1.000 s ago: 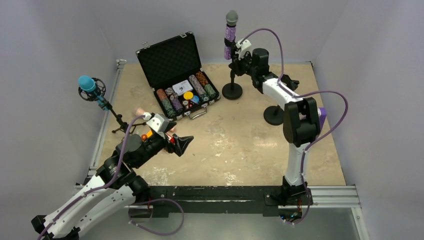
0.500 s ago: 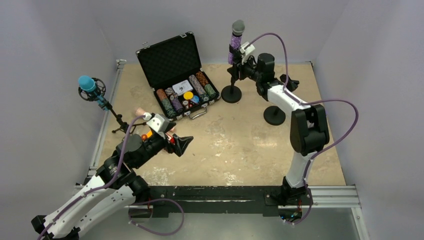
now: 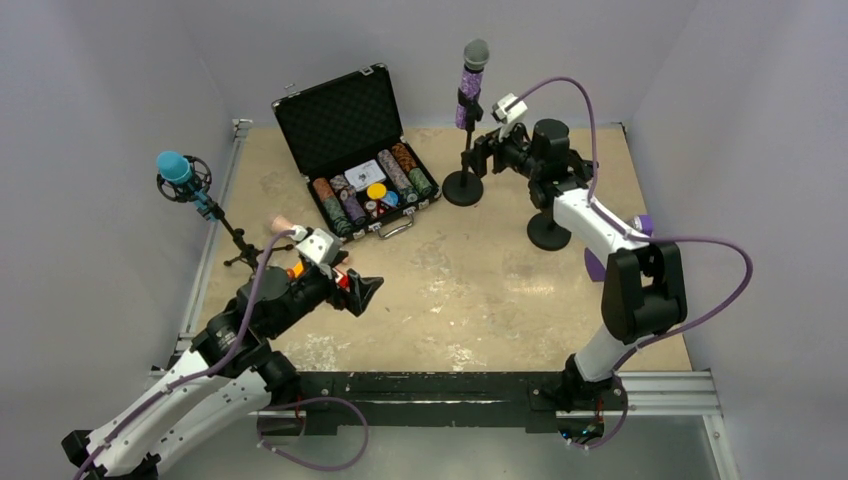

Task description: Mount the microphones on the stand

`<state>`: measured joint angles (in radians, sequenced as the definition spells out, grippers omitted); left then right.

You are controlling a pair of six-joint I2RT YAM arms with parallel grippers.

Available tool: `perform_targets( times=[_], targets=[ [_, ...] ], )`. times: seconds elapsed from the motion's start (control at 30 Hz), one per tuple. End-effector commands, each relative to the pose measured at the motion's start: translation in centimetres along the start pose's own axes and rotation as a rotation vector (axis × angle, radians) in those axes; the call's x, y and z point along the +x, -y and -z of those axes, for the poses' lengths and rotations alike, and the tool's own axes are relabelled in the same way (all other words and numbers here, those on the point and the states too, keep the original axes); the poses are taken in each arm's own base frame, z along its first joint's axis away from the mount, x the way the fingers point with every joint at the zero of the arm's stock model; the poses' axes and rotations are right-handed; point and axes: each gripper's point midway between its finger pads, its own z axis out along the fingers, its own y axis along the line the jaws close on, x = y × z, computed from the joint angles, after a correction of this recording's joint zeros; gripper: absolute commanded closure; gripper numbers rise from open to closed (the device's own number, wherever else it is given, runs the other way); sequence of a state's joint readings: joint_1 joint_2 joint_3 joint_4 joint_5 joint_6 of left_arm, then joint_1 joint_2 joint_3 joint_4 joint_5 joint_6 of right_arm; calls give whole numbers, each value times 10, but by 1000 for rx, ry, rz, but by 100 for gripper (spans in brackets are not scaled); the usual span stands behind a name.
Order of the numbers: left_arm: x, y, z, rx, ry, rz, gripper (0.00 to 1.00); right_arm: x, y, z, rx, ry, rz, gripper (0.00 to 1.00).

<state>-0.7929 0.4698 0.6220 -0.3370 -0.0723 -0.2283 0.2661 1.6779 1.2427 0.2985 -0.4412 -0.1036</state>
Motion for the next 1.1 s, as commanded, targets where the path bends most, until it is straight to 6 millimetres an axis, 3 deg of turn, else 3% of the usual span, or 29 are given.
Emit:
perform_targets(
  times=[0.0, 0.2, 0.33, 0.53, 0.8, 1.07],
  targets=[
    [-19, -5, 5, -49, 18, 33, 1, -4, -18, 24, -42, -4, -9, 22],
    [-10, -20, 4, -146, -83, 28, 1, 18, -56, 61, -171, -84, -34, 22],
    [-8, -30, 1, -225, -138, 34, 1, 35, -93, 91, -339, -161, -37, 22],
    [-8, -40, -14, -291, -191, 75, 1, 42, -136, 134, -550, -205, -6, 22],
    [-10, -38, -32, -247, -209, 175, 1, 51, -156, 182, -596, -231, 82, 22],
    [6, -36, -32, -245, -214, 241, 1, 40, -146, 213, -517, -143, 175, 20]
  ],
)
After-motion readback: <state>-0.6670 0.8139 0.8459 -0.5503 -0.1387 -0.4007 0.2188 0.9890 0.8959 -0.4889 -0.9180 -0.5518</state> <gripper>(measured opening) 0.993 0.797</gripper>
